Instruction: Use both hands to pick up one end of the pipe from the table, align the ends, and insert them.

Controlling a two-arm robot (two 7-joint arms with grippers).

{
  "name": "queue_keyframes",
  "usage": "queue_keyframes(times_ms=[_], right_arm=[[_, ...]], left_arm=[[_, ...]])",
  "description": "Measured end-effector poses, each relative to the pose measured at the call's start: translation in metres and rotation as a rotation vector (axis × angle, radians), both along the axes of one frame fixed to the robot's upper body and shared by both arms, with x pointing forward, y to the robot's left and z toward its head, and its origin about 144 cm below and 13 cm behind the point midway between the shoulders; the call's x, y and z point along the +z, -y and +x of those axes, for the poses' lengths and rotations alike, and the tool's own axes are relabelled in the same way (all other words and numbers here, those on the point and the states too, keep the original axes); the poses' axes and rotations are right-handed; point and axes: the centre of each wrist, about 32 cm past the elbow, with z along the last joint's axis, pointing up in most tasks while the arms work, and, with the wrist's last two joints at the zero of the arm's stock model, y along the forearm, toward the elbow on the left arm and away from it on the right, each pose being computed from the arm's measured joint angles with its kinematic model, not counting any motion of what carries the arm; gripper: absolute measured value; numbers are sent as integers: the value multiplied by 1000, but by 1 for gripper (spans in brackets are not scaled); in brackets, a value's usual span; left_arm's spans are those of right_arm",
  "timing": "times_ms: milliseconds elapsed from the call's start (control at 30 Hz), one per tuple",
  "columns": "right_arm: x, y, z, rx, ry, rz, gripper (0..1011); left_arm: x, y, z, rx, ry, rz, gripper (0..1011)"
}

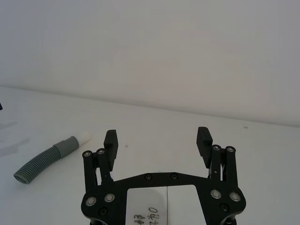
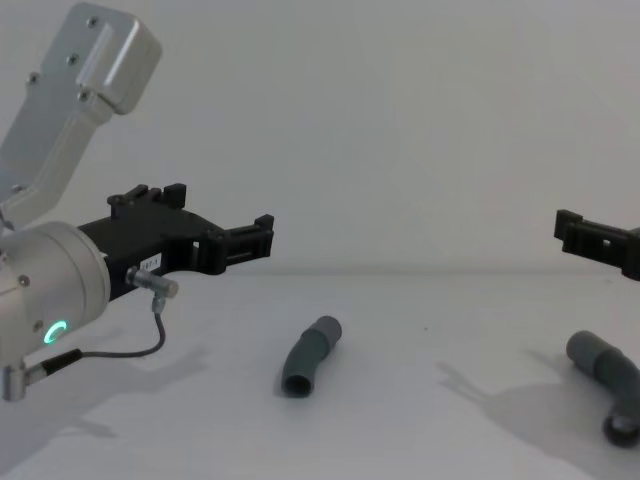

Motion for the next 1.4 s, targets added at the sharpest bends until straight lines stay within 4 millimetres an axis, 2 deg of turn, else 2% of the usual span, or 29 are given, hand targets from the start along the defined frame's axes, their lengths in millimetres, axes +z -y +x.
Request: queue_keyframes(times_ms=[1400], right_arm=[[0, 0, 0, 0, 0, 0, 1002]], left_arm=[[0, 0, 0, 0, 0, 0, 1001]])
